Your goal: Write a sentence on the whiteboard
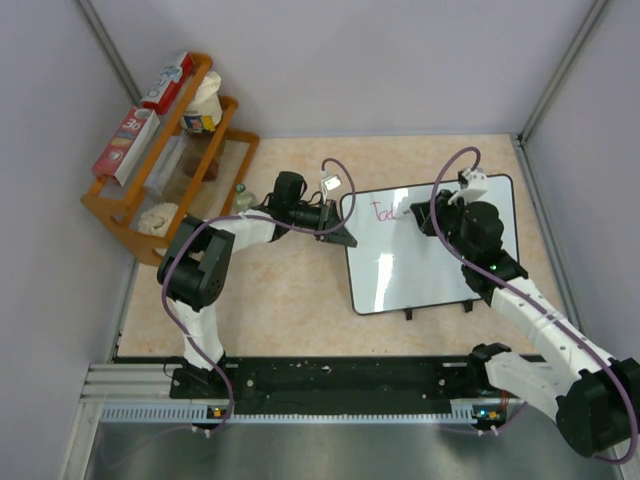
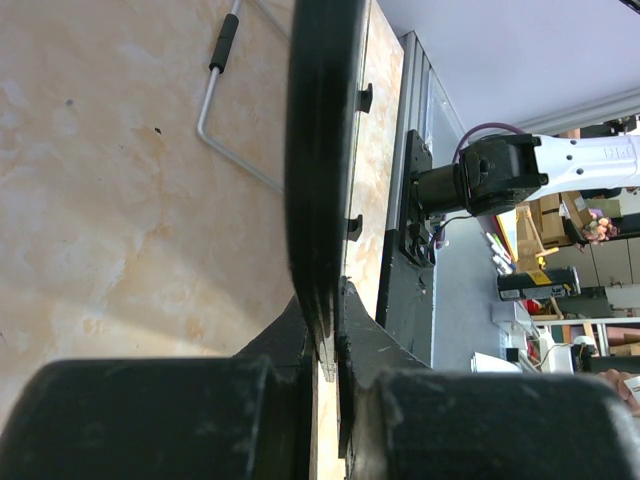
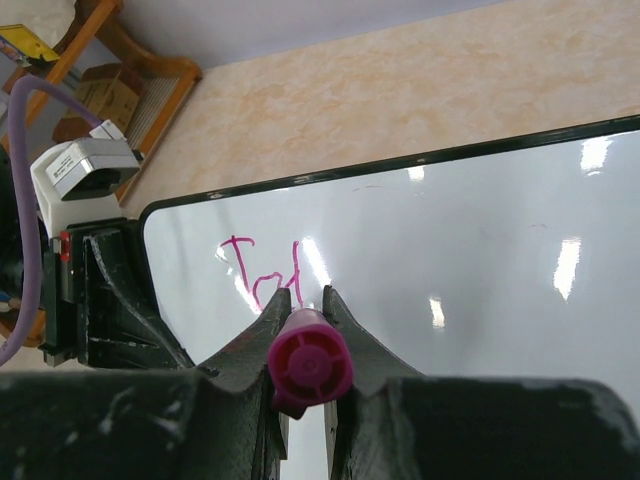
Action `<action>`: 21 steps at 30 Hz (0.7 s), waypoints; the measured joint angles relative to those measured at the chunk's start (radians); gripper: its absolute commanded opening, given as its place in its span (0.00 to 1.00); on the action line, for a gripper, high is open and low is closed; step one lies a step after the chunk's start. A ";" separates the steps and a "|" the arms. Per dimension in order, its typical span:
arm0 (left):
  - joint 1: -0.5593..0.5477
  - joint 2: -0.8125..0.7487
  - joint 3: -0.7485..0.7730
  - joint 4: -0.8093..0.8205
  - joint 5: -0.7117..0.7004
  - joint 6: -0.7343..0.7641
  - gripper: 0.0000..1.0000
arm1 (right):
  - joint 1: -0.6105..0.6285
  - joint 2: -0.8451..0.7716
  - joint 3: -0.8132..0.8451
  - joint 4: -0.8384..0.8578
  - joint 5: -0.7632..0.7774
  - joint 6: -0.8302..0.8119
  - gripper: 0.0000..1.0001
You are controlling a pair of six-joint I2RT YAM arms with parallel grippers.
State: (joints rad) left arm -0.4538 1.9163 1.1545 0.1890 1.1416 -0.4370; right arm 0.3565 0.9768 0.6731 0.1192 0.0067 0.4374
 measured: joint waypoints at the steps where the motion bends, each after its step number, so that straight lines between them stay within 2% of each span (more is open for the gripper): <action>1: 0.000 0.000 0.000 0.000 0.000 0.000 0.00 | 0.000 -0.001 0.000 0.000 0.001 0.000 0.00; 21: 0.000 0.000 0.000 0.002 0.003 0.000 0.00 | -0.014 -0.002 0.006 0.014 0.018 0.029 0.00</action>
State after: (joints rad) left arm -0.4538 1.9163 1.1545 0.1909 1.1446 -0.4366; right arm 0.3428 0.9749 0.6792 0.1337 0.0242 0.4667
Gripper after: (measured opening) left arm 0.069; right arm 0.127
